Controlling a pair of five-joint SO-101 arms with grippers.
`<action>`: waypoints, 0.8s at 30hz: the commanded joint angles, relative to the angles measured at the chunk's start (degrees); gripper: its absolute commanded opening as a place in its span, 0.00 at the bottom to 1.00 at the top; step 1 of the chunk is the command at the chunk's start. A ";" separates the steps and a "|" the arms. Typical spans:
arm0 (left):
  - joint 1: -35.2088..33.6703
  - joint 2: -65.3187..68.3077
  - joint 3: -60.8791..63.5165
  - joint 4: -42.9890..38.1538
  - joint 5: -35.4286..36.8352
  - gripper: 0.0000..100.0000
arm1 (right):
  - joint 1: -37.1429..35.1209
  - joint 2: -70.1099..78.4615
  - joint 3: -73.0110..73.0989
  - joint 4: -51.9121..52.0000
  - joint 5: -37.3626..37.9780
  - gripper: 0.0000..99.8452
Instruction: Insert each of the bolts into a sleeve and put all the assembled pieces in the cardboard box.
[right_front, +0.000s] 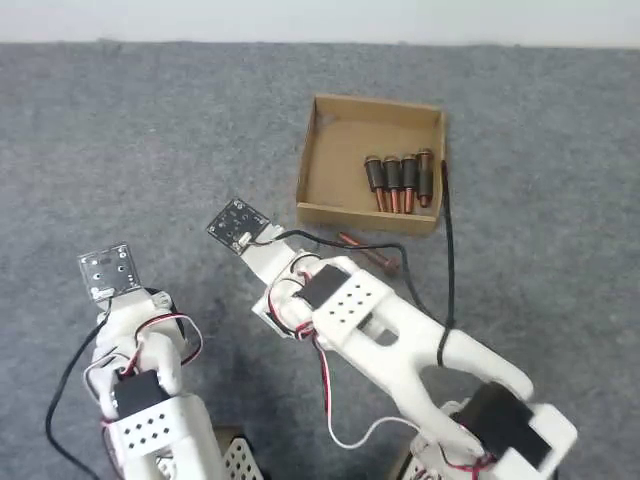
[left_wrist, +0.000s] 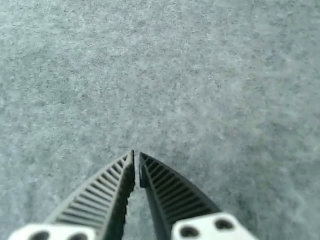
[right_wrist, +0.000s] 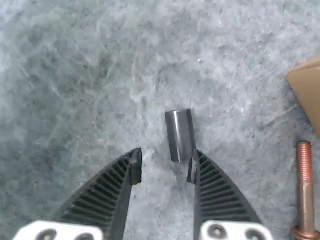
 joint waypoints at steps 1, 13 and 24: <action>-0.09 -0.70 -0.66 -0.18 -0.62 0.01 | 1.45 1.01 -4.48 0.13 -0.97 0.13; -0.09 -0.70 -0.66 -0.18 -0.62 0.01 | 2.95 12.79 -11.78 0.31 -1.14 0.13; -0.09 -0.70 -0.66 -0.18 -0.62 0.01 | 3.03 21.49 -17.23 0.48 -0.70 0.13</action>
